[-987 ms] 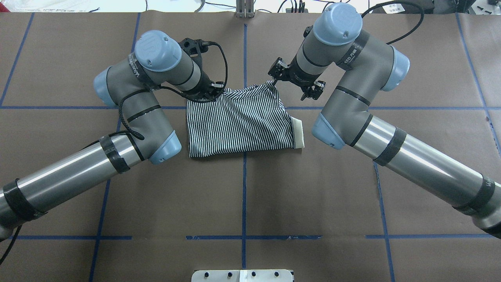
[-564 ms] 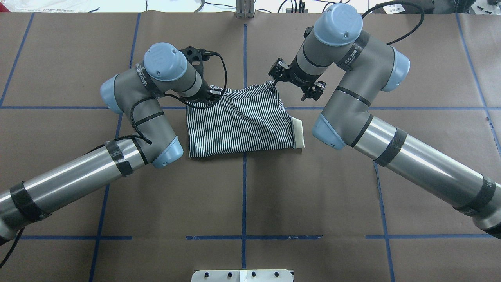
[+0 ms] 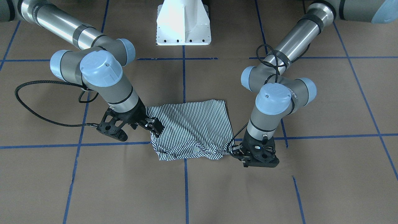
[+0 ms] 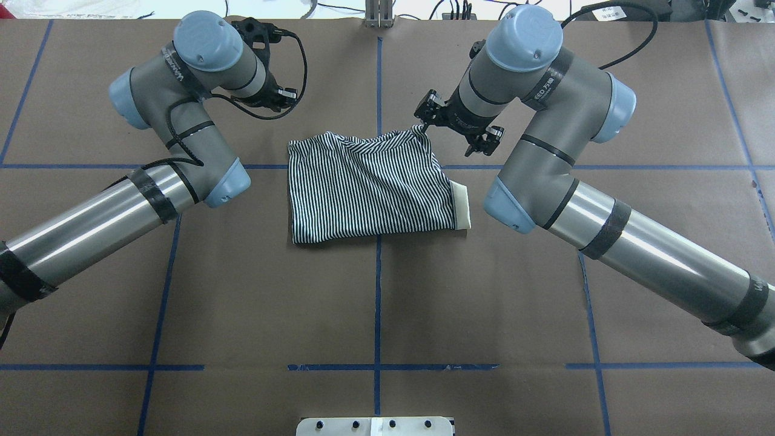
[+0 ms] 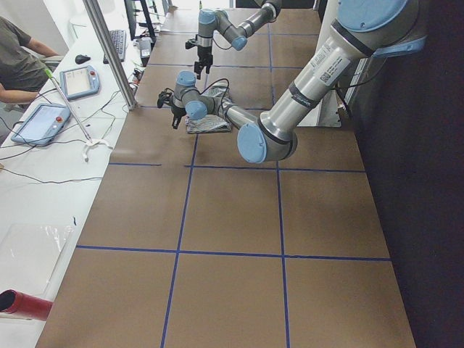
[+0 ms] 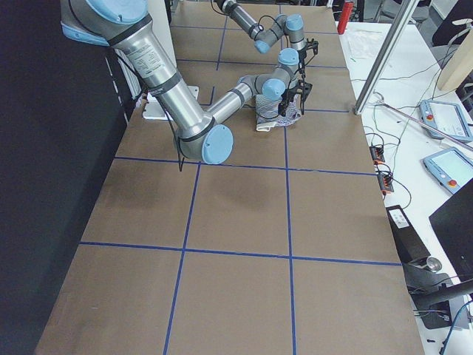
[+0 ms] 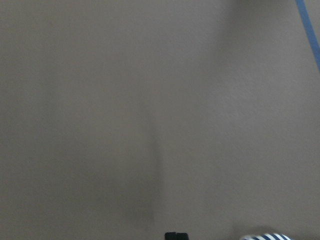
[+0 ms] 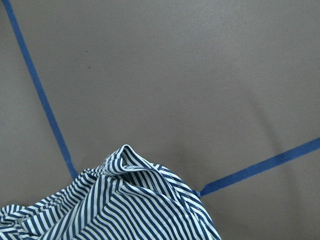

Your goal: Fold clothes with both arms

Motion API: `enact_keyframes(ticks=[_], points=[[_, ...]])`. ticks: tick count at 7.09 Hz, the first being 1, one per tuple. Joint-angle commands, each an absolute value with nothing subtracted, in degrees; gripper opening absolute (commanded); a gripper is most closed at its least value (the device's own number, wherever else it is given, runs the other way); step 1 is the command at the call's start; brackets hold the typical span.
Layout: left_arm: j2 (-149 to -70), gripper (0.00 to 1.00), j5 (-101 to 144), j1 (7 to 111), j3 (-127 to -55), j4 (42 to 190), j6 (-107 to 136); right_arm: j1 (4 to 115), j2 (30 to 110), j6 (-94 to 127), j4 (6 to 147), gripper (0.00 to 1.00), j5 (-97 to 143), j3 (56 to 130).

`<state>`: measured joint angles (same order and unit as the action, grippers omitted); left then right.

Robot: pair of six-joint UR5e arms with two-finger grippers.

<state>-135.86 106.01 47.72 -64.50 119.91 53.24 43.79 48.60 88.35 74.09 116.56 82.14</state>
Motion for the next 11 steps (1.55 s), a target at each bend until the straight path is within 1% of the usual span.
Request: enact_keyframes(ticks=[1, 2, 3, 5, 7, 9, 10, 11], points=[[-135.53, 0.00, 109.39, 50.09, -67.13, 119.01, 52.21, 40.28, 48.34, 88.94, 73.92, 1.00, 113.76, 81.39], [-131.70, 0.00, 114.47, 52.97, -72.98, 118.92, 52.21, 37.73, 47.47, 94.25, 74.00, 0.67, 111.38, 81.39], [-127.05, 0.00, 116.70, 54.13, -78.95, 118.92, 52.21, 35.70, 46.76, 96.39, 73.83, 0.01, 109.18, 80.86], [-122.89, 0.00, 118.99, 55.02, -85.31, 118.31, 52.21, 33.93, 36.87, 94.22, 73.65, 0.00, 107.14, 68.18], [-122.26, 0.00, 119.09, 55.02, -87.18, 116.20, 52.29, 33.92, 36.56, 92.47, 73.48, 0.00, 106.79, 66.81], [-122.08, 0.00, 119.09, 55.02, -87.71, 116.19, 52.56, 34.10, 33.50, 91.93, 73.21, 0.00, 106.00, 62.17], [-121.82, 0.00, 119.09, 55.02, -88.06, 116.19, 52.65, 35.93, 33.49, 91.41, 73.21, 0.00, 106.43, 61.53], [-121.73, 0.00, 119.00, 55.02, -88.24, 116.19, 52.82, 38.47, 33.49, 87.84, 73.13, 0.00, 107.04, 59.17]])
